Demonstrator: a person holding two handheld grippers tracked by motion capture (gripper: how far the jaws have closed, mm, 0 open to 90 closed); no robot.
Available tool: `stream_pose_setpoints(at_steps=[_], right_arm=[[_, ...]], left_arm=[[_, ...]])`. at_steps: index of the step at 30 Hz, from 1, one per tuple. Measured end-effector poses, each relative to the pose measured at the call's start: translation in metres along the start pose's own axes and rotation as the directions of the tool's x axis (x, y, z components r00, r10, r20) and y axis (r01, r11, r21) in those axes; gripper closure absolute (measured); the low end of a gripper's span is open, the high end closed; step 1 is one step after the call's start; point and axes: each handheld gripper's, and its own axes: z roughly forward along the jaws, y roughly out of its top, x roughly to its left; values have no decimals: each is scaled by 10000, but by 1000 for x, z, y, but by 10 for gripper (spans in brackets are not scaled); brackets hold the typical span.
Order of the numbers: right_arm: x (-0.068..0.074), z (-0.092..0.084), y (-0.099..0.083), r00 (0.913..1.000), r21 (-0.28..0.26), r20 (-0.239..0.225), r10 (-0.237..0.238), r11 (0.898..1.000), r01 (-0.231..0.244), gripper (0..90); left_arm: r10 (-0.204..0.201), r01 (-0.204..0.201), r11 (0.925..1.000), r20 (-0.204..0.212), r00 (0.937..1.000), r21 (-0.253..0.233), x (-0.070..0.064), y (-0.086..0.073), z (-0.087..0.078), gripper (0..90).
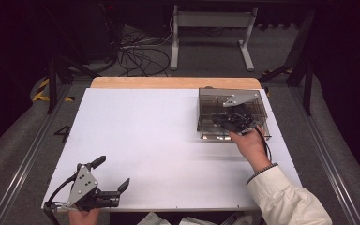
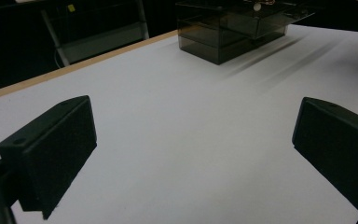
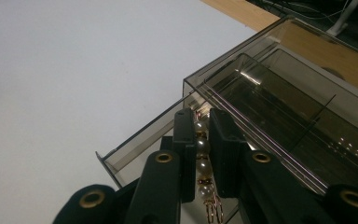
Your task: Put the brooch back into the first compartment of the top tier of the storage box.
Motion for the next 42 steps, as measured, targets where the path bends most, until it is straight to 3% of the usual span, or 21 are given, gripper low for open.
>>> stream_pose_setpoints(at_steps=[10, 25, 42], right_arm=[[3, 0, 0, 9998, 101, -212, 1, 9999, 1, 821], [8, 11, -4, 9975, 790, -709, -56, 9968, 112, 819], [4, 17, -8, 9995, 924, -309, -117, 9956, 145, 818]], left_arm=[[-2, 2, 10000, 1, 10000, -38, -1, 0, 0, 4], [78, -78, 10000, -27, 10000, -34, 0, 0, -1, 4], [72, -72, 10000, -22, 10000, -44, 0, 0, -1, 4]])
